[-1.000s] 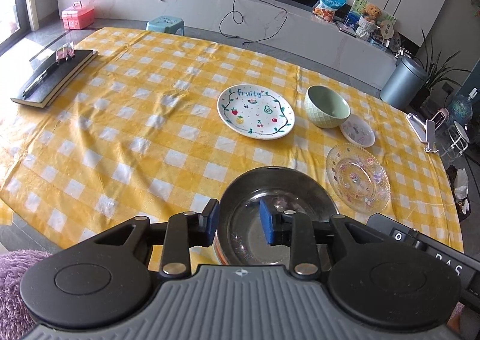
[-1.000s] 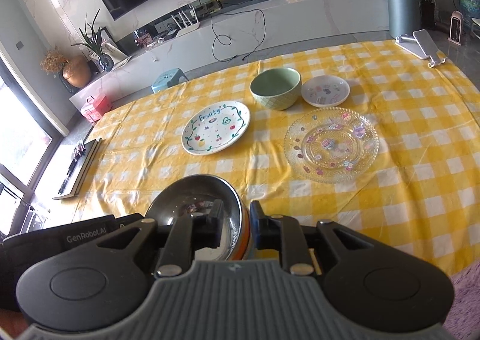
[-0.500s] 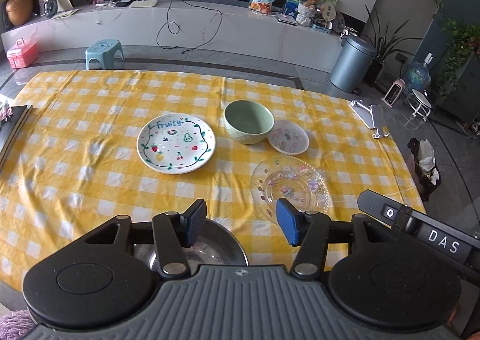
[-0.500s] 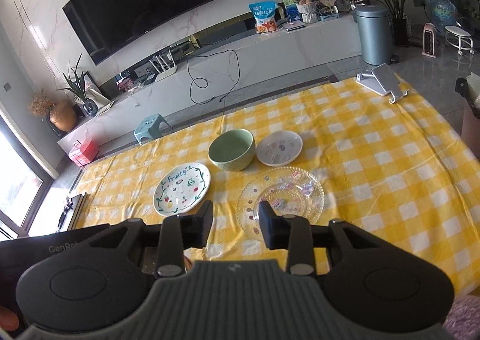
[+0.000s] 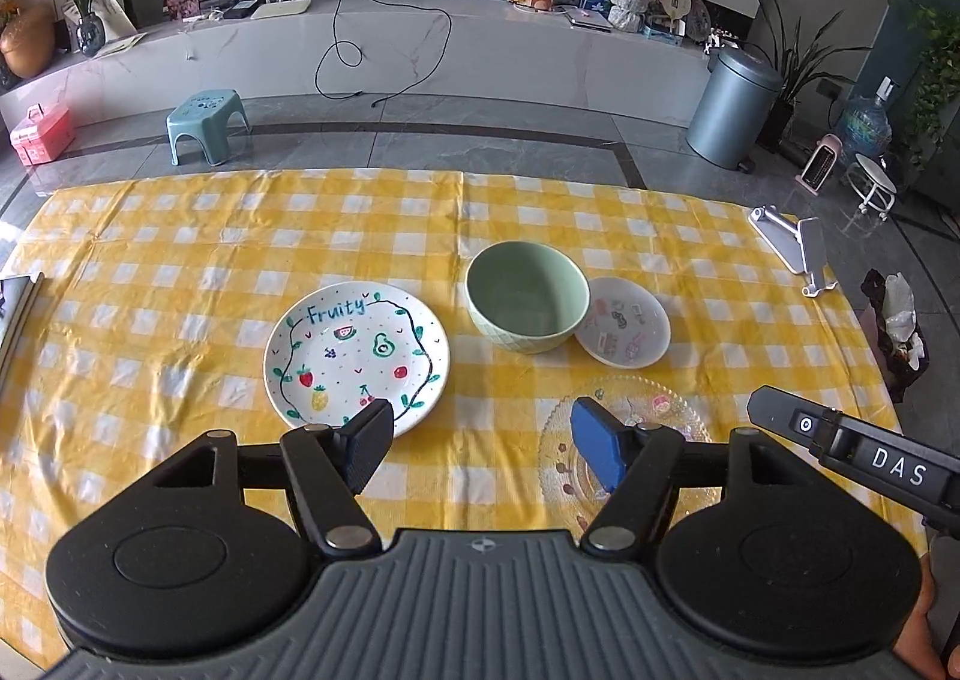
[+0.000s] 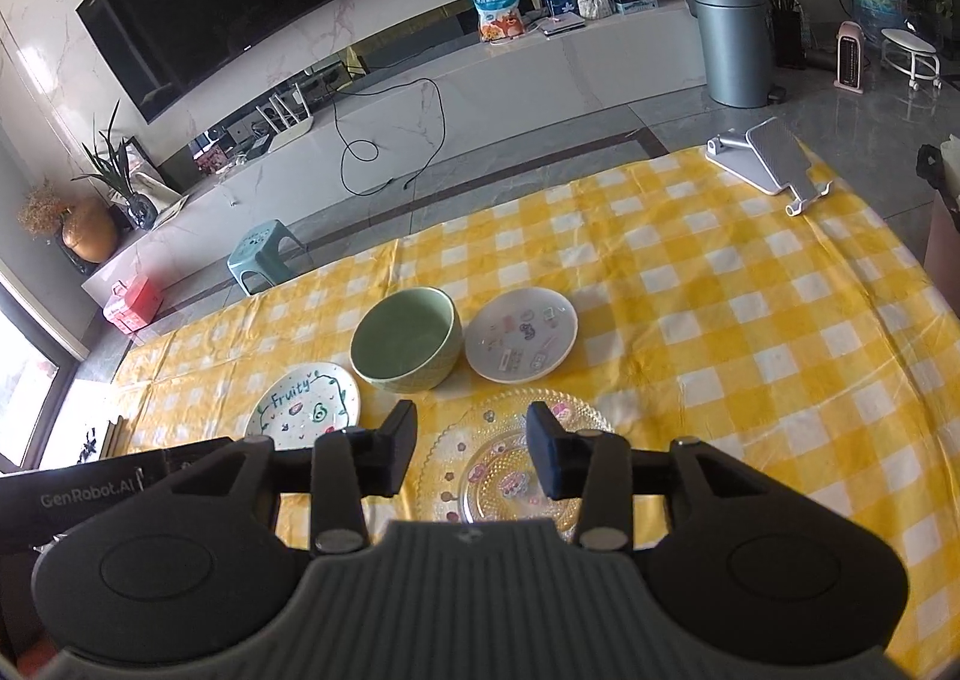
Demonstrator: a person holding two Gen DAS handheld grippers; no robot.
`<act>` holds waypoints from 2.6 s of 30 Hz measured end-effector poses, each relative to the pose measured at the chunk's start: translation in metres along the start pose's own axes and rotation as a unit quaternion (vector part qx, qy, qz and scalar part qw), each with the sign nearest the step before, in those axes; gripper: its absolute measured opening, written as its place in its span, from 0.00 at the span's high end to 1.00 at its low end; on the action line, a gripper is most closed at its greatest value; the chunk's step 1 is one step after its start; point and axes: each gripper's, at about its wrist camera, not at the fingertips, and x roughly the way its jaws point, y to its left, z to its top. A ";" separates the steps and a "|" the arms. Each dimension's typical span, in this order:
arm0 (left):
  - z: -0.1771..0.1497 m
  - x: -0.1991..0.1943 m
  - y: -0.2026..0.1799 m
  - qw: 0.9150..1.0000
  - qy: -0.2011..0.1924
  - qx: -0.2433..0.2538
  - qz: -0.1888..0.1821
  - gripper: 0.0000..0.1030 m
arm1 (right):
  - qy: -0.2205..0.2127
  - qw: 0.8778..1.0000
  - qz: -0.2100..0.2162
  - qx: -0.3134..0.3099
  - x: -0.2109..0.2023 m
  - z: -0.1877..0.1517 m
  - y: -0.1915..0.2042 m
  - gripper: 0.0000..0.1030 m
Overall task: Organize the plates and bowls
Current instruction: 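Move both grippers to the pale green bowl and close on its rim, then lift the green bowl with both grippers and carry it over the steel bowls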
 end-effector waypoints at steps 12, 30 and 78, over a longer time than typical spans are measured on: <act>0.043 0.068 -0.003 0.999 -0.003 0.028 -0.016 0.28 | 0.039 0.999 -0.007 0.024 0.085 0.038 -0.016 0.62; 0.056 0.148 0.021 0.997 0.057 -0.013 -0.040 0.66 | 0.092 0.995 0.028 0.009 0.177 0.051 0.014 0.81; -0.037 -0.046 0.045 0.998 0.001 -0.044 0.050 0.91 | 0.058 0.995 0.073 -0.038 0.005 -0.047 0.099 0.93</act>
